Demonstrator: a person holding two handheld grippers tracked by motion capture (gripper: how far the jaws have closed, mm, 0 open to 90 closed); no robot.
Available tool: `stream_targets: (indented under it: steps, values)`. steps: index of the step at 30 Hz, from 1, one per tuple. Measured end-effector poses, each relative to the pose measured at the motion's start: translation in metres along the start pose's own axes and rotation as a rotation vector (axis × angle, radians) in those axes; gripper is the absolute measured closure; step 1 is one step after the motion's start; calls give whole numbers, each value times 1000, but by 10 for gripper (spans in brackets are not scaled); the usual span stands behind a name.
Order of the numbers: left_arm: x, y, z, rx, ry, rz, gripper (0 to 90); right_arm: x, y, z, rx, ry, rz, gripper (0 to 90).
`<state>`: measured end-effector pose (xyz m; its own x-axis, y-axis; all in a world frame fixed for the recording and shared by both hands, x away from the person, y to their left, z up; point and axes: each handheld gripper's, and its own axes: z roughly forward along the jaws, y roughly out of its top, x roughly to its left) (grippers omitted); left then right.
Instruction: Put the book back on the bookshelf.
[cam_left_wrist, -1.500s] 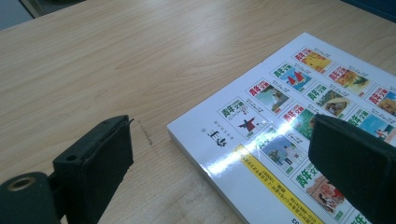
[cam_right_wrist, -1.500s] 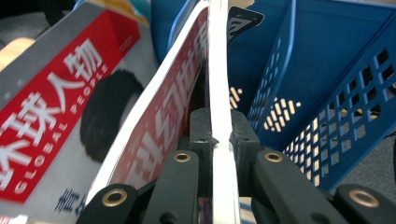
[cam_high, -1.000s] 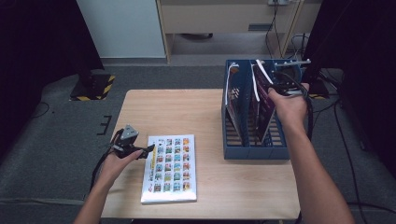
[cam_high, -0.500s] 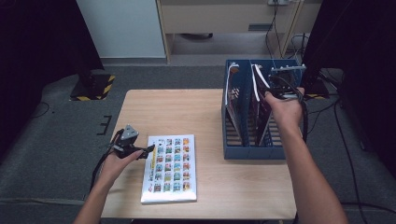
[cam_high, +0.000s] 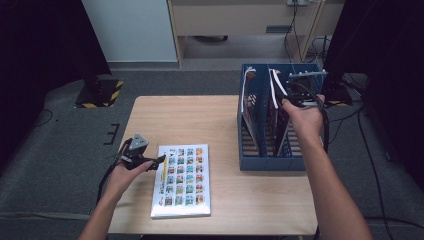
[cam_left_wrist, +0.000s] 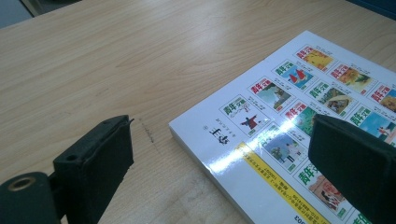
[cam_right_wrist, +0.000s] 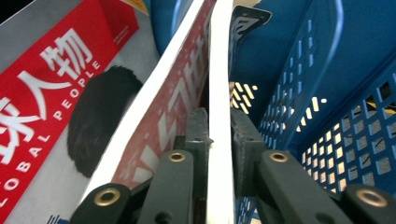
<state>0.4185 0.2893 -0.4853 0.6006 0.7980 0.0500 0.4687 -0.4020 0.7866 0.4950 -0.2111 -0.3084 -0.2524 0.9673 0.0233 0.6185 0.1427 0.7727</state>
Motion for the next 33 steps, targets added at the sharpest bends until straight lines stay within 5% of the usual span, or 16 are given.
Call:
stream_targets:
  steps: [33]
  values:
    - [-4, 1, -3, -3, 8, 8, 61, 7, -9, -53, -106, 70, -31, 301]
